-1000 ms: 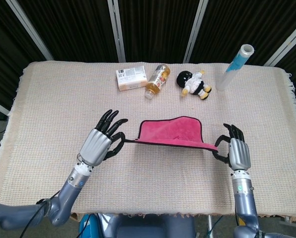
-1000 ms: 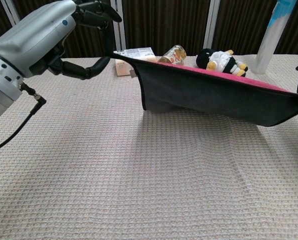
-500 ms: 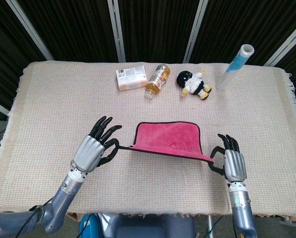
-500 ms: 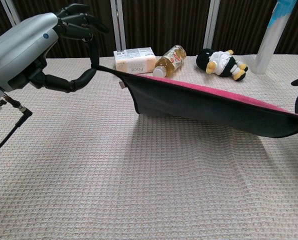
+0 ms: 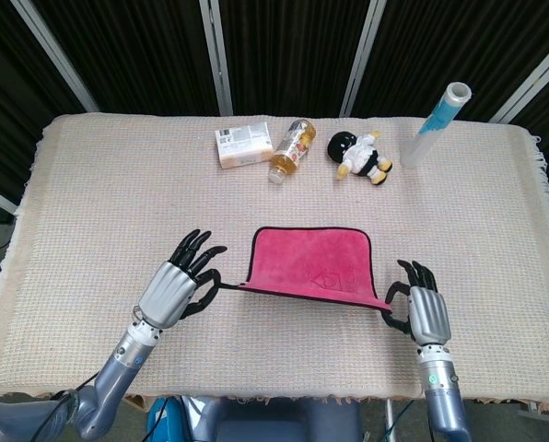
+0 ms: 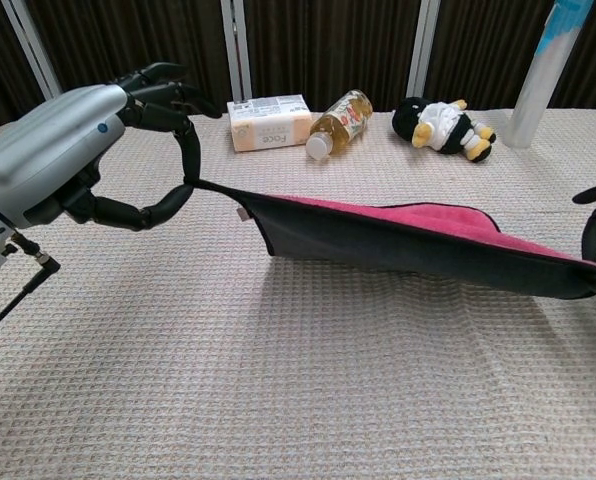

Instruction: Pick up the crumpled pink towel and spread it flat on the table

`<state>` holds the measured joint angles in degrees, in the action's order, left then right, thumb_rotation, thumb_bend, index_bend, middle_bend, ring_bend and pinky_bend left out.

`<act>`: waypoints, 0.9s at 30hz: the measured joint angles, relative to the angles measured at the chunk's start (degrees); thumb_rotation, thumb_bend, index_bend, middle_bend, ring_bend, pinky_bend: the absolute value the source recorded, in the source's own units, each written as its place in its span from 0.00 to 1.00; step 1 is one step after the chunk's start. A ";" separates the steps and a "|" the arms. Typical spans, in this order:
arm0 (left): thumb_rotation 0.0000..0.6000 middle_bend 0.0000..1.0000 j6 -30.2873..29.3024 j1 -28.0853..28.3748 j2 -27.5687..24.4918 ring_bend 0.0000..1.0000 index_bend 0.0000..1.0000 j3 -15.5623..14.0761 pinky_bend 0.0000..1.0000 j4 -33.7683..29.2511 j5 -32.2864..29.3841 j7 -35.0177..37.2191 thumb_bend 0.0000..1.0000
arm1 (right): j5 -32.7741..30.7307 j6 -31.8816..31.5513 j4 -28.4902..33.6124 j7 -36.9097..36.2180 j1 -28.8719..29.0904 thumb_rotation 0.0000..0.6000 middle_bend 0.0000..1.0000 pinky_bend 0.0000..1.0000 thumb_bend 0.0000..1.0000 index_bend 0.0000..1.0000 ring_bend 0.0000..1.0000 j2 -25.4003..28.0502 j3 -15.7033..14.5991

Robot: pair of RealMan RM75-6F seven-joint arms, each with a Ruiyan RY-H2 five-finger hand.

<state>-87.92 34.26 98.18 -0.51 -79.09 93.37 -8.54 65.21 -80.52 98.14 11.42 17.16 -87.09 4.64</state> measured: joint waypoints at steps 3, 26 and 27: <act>1.00 0.19 0.90 -0.23 0.82 0.00 0.62 -0.47 0.00 0.40 0.39 -0.08 0.54 | 0.11 0.46 -0.40 0.06 -0.25 1.00 0.15 0.00 0.54 0.66 0.00 -0.25 -0.15; 1.00 0.19 6.15 -1.86 5.51 0.00 0.61 -1.30 0.00 2.05 1.43 -0.93 0.54 | 1.55 2.81 -1.14 0.70 -1.91 1.00 0.15 0.00 0.54 0.66 0.00 -0.78 -0.80; 1.00 0.19 6.31 -1.92 5.60 0.00 0.61 -1.28 0.00 2.04 1.46 -0.91 0.54 | 1.55 2.91 -1.19 0.73 -1.96 1.00 0.15 0.00 0.54 0.66 0.00 -0.81 -0.80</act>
<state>-81.61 32.34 103.78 -1.80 -77.05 94.84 -9.45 66.76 -77.61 96.96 12.15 15.20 -87.90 3.84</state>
